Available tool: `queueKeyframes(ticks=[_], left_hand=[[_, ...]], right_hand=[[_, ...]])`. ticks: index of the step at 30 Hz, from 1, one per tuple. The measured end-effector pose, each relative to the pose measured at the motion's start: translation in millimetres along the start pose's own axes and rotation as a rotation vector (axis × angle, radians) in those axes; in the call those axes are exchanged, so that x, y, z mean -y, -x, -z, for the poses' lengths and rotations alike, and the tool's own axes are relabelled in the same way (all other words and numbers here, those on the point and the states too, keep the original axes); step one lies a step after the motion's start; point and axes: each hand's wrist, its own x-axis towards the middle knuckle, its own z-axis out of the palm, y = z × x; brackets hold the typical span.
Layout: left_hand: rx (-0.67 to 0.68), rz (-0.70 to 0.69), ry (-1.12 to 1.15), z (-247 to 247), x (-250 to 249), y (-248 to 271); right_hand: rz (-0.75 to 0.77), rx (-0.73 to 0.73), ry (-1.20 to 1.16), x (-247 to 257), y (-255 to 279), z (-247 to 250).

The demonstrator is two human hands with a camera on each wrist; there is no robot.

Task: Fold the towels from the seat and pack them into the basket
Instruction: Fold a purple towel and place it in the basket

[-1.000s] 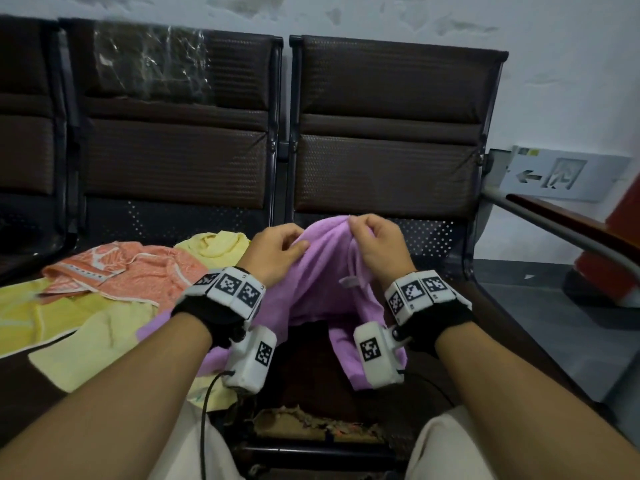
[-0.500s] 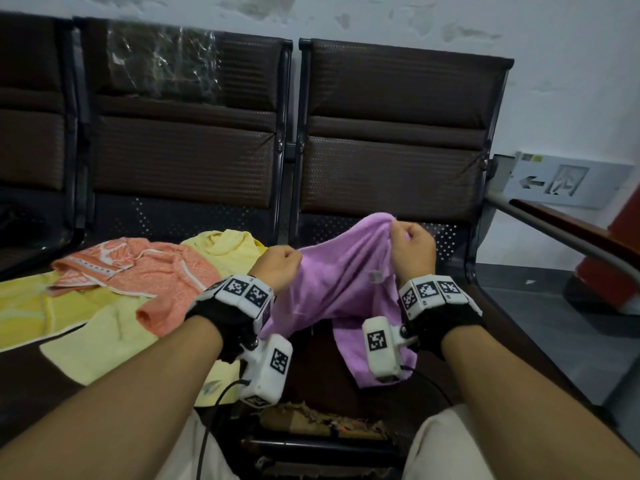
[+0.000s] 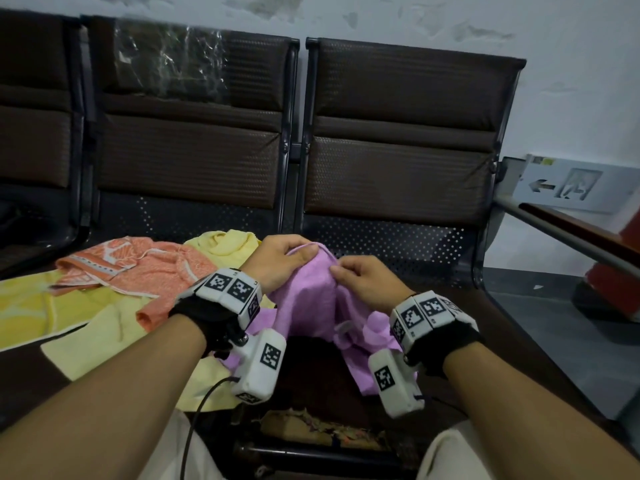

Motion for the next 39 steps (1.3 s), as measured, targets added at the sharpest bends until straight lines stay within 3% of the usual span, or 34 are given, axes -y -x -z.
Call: queueKeyframes(ticks=[5, 8, 14, 17, 21, 23, 27, 30, 32, 34, 36, 39], left_hand=[[-0.01, 0.084, 0.042, 6.2, 1.9, 2.6], [-0.053, 0.134, 0.104, 6.6, -0.5, 3.4], [-0.148, 0.212, 0.228, 2.1, -5.1, 4.1], [-0.164, 0.262, 0.355, 1.2, -8.5, 4.5], [-0.156, 0.28, 0.486, -0.3, -14.9, 6.2], [-0.147, 0.295, 0.488, -0.4, -16.2, 7.2], [-0.168, 0.289, 0.373, -0.7, -10.6, 4.3], [-0.171, 0.248, 0.153, 0.1, -3.3, 0.9], [-0.133, 0.202, -0.012, 1.2, 1.9, 0.1], [-0.083, 0.172, -0.123, 1.2, 4.1, 1.0], [-0.035, 0.152, -0.094, 0.2, 3.6, 2.7], [0.007, 0.148, 0.052, -2.8, -0.5, 4.6]], right_hand=[[-0.058, -0.429, -0.105, -12.6, -11.5, 10.1], [-0.17, -0.559, -0.114, -22.8, -14.4, 16.7], [-0.384, -0.461, -0.145, -35.6, -7.5, 10.3], [-0.307, -0.408, -0.344, -23.5, -6.1, 12.4], [-0.236, -0.171, -0.68, -13.7, 0.3, 14.8], [-0.196, -0.12, -0.511, -16.1, 3.2, 14.5], [-0.16, -0.127, 0.292, -16.5, 8.5, 17.8], [-0.047, -0.126, 0.5, -7.8, 6.7, 17.8], [0.108, -0.207, 0.497, -0.9, 3.4, 14.7], [0.191, -0.307, 0.318, 5.5, 1.1, 11.4], [0.144, -0.309, 0.187, 7.7, 1.8, 7.2], [0.096, -0.213, 0.172, 4.6, 3.3, 2.7]])
